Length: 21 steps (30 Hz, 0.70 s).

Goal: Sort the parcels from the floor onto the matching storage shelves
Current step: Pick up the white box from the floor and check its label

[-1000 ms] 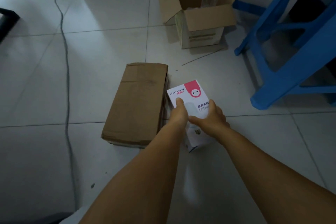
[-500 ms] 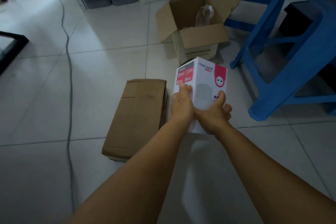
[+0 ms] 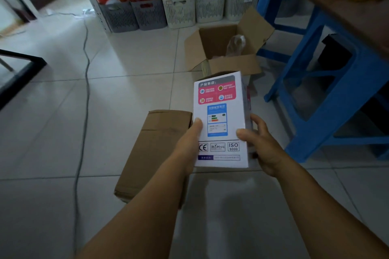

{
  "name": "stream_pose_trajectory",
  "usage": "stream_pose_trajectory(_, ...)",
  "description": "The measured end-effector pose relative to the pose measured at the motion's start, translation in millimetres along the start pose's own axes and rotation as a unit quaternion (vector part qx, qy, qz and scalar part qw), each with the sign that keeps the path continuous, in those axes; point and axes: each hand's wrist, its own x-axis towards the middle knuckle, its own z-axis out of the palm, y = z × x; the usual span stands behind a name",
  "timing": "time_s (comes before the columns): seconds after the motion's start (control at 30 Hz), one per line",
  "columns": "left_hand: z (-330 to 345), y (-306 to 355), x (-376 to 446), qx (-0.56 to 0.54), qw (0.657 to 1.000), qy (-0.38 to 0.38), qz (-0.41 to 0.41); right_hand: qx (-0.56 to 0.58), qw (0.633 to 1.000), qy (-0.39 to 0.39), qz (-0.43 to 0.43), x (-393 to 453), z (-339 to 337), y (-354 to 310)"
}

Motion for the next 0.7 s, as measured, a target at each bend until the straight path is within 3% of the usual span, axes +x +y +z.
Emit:
stream_pose_trajectory(0.17,-6.6,-4.0,3.5,-0.073,0.993,-0.095,0.004,0.042,0.998,-0.045,0.016,1.0,-7.1,5.3)
stream_pose_trajectory(0.3,-11.8,-8.0,4.3,-0.092,0.987,-0.133,0.011,0.094,0.991,-0.092,0.029,2.9,-9.9,16.0)
stream_pose_trajectory(0.43,-6.2,-4.5,5.0,-0.079,0.985,-0.147,0.039,0.098,0.991,-0.09,0.005,3.0,-12.8,12.8)
stream_pose_trajectory(0.6,2.2,-6.0,13.8,-0.043,0.996,-0.01,0.084,-0.05,0.998,0.022,-0.026,6.4,-1.1,-4.3)
stream_pose_trajectory(0.7,7.0,-7.5,19.2,0.048,0.993,0.064,0.087,-0.095,0.993,0.036,-0.064,6.8,10.8,-15.0)
